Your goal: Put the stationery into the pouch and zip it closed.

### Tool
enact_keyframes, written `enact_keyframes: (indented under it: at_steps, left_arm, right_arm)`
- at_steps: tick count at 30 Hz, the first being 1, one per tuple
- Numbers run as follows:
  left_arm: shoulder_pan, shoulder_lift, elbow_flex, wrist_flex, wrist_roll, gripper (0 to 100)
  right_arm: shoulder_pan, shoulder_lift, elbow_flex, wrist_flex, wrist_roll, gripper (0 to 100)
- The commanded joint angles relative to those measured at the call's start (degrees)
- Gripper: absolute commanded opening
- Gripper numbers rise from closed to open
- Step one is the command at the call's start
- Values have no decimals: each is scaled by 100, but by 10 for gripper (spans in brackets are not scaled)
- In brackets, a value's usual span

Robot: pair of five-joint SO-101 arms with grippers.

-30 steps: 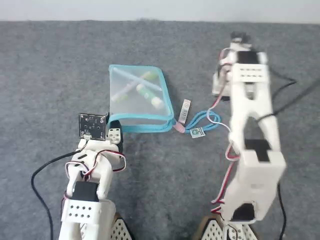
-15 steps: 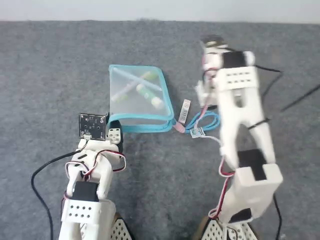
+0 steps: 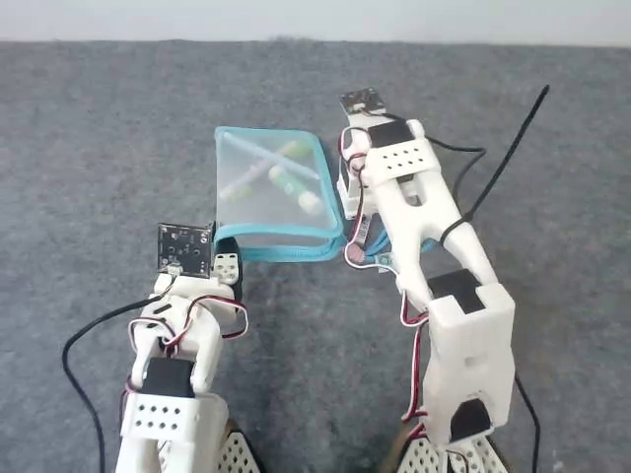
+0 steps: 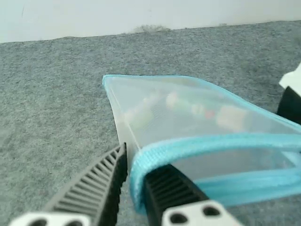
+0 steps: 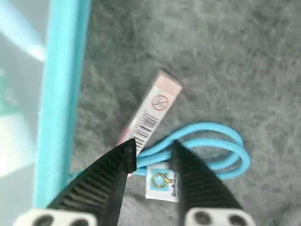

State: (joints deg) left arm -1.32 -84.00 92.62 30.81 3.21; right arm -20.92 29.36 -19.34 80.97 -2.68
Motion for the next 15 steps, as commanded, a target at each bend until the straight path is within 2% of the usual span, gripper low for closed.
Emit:
enact_keyframes:
  at_steps: [1, 7, 15]
  left_arm:
    - [53, -53, -110, -193, -79, 11]
    - [53, -53, -110, -193, -79, 11]
    - [53, -53, -110, -193, -79, 11]
  right_arm:
    - [-171, -127, -70, -119, -105, 195]
    - [-286, 119, -62, -154, -114, 195]
    - [-57, 699, -79, -444, -114, 194]
